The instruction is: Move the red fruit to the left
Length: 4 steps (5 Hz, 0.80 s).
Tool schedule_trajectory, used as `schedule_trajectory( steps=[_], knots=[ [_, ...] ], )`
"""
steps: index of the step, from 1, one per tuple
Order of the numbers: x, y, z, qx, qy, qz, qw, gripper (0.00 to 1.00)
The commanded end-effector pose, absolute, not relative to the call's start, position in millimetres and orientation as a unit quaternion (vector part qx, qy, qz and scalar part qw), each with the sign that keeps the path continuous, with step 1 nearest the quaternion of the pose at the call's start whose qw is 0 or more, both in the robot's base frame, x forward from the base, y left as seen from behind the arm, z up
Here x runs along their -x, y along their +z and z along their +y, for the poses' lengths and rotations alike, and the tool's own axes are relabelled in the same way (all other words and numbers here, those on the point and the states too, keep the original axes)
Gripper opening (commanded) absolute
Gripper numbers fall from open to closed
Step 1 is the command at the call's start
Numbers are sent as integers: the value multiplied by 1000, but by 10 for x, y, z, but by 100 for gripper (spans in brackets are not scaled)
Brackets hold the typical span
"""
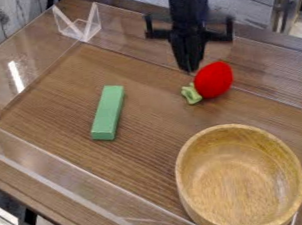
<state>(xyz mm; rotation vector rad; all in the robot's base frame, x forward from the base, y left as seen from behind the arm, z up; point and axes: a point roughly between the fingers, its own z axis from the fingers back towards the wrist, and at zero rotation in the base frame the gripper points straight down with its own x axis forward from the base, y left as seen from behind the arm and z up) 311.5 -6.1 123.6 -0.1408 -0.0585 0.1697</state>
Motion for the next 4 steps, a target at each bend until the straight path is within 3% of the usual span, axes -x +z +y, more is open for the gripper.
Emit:
schedule_trajectory(
  steps=[1, 2, 4],
  knots=[
    [-3167, 1555, 32, 79, 94, -69, 990, 0],
    [-3221, 1407, -7, 75, 80, -58, 992, 100],
    [-3320, 1133, -212, 64, 50, -40, 996, 100]
  ],
)
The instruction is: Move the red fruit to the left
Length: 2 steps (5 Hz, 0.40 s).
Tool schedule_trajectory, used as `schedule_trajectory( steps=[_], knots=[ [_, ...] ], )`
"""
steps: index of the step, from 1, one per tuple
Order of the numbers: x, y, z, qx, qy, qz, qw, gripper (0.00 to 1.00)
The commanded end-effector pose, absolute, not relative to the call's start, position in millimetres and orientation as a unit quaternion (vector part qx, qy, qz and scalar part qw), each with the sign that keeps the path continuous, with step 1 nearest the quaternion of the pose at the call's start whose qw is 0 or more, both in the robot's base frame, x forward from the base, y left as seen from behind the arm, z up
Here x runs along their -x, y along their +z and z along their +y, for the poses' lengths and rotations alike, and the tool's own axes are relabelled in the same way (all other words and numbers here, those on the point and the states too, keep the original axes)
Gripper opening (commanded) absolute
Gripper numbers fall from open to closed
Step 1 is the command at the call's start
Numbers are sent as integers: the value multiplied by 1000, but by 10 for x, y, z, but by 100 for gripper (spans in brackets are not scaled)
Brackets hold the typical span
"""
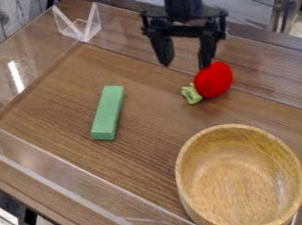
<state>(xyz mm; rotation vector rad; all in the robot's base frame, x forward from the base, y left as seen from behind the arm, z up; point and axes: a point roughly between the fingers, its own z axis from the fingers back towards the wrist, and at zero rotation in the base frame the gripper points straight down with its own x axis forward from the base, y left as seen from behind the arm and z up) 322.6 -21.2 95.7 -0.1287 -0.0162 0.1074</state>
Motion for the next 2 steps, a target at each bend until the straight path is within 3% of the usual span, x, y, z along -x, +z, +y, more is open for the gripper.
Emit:
schedule_trajectory(
  steps=[1, 2],
  knots=[
    [-3376, 1058, -388, 61, 31, -37, 997, 100],
    [-3518, 926, -478, 58, 27, -35, 997, 100]
  ],
)
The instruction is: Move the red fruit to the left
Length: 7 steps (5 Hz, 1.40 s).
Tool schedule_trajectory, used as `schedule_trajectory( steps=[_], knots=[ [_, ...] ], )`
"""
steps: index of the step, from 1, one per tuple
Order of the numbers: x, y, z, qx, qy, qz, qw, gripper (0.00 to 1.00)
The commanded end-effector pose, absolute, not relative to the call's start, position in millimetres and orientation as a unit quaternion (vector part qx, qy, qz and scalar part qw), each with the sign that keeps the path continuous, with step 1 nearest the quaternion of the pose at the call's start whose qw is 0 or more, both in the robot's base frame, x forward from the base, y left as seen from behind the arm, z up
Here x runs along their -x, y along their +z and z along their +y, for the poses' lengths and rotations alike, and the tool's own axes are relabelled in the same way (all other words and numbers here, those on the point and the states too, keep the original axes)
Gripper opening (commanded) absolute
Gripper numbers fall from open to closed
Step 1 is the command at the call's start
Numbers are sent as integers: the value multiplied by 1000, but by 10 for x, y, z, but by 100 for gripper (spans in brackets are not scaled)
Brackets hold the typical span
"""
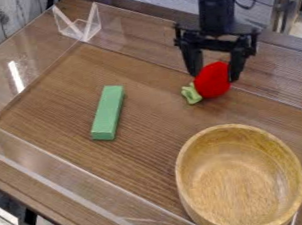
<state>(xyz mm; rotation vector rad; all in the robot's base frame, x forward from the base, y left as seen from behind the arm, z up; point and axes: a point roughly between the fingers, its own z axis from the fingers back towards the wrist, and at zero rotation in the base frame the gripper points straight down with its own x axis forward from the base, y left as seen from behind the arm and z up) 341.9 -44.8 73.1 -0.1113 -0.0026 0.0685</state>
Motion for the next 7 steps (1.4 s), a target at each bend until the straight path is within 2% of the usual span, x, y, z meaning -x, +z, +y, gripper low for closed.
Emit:
schedule_trajectory(
  steps=[1, 2, 3, 4, 5, 6, 7],
  knots=[
    [-3657, 785, -479, 53, 20, -34, 998, 100],
    [-3664, 686, -526, 49, 30, -28, 998, 100],
    [-3656, 641, -575, 47, 34, -29, 998, 0],
    [-3668, 567, -686, 46, 7, -36, 998, 0],
    [-3664, 520, -786, 49, -11, -43, 998, 100],
    [-3699, 544, -693, 49, -15, -42, 998, 100],
    [-3726, 597, -563, 49, -17, -46, 998, 0]
  ],
)
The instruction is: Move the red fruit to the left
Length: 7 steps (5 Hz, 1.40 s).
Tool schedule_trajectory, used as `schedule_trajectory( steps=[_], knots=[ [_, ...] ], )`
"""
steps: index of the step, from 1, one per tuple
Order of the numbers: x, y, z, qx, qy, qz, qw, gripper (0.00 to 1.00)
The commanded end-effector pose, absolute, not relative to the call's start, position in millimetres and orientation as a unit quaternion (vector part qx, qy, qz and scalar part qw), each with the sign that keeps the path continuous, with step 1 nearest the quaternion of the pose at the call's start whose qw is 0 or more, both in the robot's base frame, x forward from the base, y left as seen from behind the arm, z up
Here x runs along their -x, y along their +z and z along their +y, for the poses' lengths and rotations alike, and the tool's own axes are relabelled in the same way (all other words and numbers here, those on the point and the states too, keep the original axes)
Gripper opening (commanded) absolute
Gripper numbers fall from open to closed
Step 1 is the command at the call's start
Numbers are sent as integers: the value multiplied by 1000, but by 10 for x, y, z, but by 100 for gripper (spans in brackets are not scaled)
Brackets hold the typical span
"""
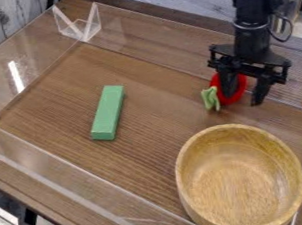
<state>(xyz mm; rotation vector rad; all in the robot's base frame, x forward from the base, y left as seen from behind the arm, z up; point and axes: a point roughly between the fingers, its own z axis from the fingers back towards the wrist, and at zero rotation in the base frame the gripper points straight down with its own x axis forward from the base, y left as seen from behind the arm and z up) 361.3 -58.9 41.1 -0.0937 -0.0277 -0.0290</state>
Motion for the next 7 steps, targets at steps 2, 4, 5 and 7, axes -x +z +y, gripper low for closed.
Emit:
schedule_trajectory(
  steps=[2, 4, 5, 7],
  knots=[
    [-3756, 719, -244, 45, 34, -52, 997, 100],
    [-3657, 770, -197, 48, 11, -67, 997, 100],
    [-3680, 778, -216, 47, 17, -71, 996, 0],
    [-3657, 897, -300, 48, 16, -84, 995, 100]
  ],
)
